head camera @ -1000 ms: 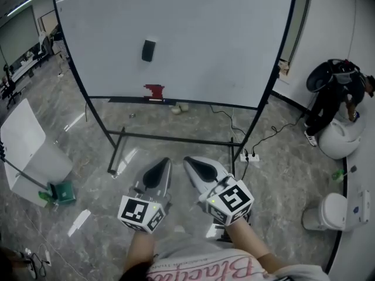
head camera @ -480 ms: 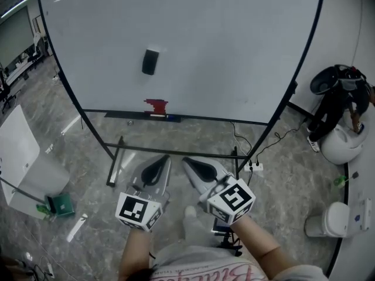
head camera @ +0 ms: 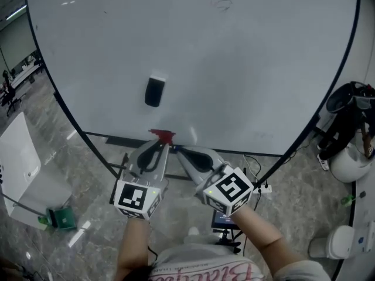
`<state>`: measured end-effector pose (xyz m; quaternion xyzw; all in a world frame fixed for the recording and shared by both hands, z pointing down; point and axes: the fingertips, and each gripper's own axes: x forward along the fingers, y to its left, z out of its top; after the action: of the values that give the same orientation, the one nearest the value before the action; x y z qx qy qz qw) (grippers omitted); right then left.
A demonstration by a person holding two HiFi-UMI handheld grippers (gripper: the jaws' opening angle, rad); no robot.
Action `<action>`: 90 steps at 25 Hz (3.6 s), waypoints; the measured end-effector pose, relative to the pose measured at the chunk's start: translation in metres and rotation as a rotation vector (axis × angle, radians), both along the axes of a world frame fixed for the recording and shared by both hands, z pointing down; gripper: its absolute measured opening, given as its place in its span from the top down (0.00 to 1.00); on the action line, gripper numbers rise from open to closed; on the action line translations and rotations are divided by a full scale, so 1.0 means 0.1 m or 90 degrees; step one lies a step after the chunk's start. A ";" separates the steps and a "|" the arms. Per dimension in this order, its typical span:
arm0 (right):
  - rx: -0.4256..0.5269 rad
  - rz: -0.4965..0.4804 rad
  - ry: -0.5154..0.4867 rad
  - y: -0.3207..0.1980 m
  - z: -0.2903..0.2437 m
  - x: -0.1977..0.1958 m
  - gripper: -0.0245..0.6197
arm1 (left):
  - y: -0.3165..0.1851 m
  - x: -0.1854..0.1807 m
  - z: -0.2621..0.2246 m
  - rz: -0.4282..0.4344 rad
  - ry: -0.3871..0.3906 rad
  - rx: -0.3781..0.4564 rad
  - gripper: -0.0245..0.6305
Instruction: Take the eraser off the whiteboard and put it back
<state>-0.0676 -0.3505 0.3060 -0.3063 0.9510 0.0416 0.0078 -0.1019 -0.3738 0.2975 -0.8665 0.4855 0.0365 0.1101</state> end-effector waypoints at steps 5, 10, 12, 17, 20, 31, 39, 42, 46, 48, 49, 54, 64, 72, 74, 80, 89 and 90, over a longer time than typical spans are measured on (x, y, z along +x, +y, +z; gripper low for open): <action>0.012 -0.008 -0.009 -0.49 -0.11 -0.08 0.96 | -0.63 -0.15 -0.12 -0.071 -0.044 0.015 0.76; 0.010 0.021 -0.003 -0.94 -0.09 -0.16 0.96 | -1.16 -0.35 -0.19 -0.140 -0.067 0.001 0.62; -0.002 0.040 -0.017 -1.06 -0.10 -0.14 0.96 | -1.33 -0.40 -0.18 -0.156 -0.085 -0.011 0.59; -0.013 0.075 -0.056 -1.25 -0.20 -0.12 0.96 | -1.66 -0.41 -0.12 -0.163 -0.111 -0.044 0.53; -0.011 0.095 -0.077 -1.35 -0.30 -0.12 0.96 | -1.75 -0.38 -0.15 -0.149 -0.100 -0.045 0.53; -0.024 0.143 -0.092 -1.40 -0.26 -0.02 0.96 | -1.84 -0.42 -0.18 -0.176 -0.107 -0.048 0.60; -0.026 0.146 -0.086 -1.25 -0.22 -0.01 0.96 | -1.61 -0.43 -0.21 -0.165 -0.078 -0.043 0.60; -0.035 0.138 -0.082 -1.16 -0.17 -0.04 0.96 | -1.45 -0.43 -0.21 -0.160 -0.076 -0.034 0.60; -0.039 0.122 -0.075 -1.02 -0.11 -0.09 0.96 | -1.20 -0.45 -0.22 -0.153 -0.062 -0.028 0.60; -0.032 0.119 -0.067 -0.97 -0.10 -0.11 0.96 | -1.09 -0.47 -0.22 -0.151 -0.044 -0.027 0.60; -0.029 0.118 -0.064 -0.95 -0.09 -0.11 0.96 | -1.03 -0.49 -0.22 -0.151 -0.035 -0.026 0.60; -0.019 0.126 -0.043 -0.88 -0.02 -0.08 0.96 | -0.79 -0.54 -0.16 -0.153 -0.006 -0.025 0.60; -0.013 0.133 -0.018 -0.73 0.05 -0.06 0.96 | -0.62 -0.47 -0.04 -0.149 -0.014 -0.024 0.60; -0.016 0.131 -0.024 -0.69 0.09 -0.02 0.96 | -0.56 -0.43 -0.02 -0.130 0.020 -0.034 0.60; -0.016 0.131 -0.023 -0.67 0.10 -0.01 0.96 | -0.55 -0.42 -0.02 -0.130 0.017 -0.035 0.60; -0.016 0.138 -0.022 -0.67 0.09 0.03 0.96 | -0.61 -0.39 -0.04 -0.124 0.003 -0.031 0.60; -0.011 0.156 -0.027 -0.72 0.07 0.15 0.96 | -1.23 -0.38 -0.12 -0.138 -0.053 -0.032 0.59; -0.012 0.157 -0.026 -0.73 0.07 0.15 0.96 | -1.31 -0.38 -0.13 -0.142 -0.058 -0.037 0.59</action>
<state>-0.0526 -0.4230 0.3133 -0.4215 0.9062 0.0273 0.0191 -0.1397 -0.5052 0.2847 -0.8107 0.5742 -0.0298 0.1103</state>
